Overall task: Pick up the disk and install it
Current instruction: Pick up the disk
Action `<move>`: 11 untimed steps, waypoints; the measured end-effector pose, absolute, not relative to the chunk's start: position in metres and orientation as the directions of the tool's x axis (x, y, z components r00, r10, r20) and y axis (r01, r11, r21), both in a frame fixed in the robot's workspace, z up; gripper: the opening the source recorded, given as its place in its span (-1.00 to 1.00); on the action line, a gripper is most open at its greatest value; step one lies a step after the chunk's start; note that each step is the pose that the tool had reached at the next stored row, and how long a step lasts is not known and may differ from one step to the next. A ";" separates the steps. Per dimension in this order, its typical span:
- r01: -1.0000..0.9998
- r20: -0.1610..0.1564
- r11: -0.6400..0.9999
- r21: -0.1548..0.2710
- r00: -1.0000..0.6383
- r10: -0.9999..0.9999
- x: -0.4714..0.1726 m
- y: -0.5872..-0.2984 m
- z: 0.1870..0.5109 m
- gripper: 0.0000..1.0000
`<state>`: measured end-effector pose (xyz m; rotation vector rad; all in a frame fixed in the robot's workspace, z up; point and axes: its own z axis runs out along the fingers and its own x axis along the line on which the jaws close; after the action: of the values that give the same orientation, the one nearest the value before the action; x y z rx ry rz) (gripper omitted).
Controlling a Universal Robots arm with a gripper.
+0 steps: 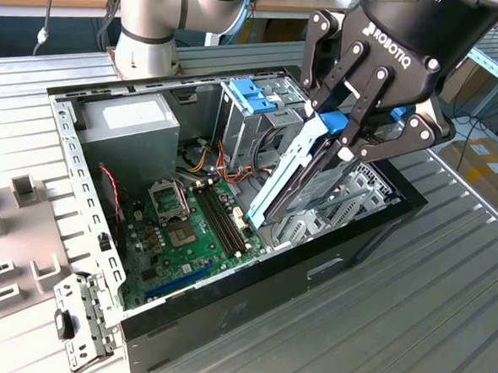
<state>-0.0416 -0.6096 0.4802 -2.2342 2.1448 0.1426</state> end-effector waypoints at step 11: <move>-0.999 -0.095 -0.042 0.034 0.039 -0.995 -0.042 -0.610 0.497 -0.26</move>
<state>-0.0416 -0.6096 0.4967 -2.2339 2.1445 0.1432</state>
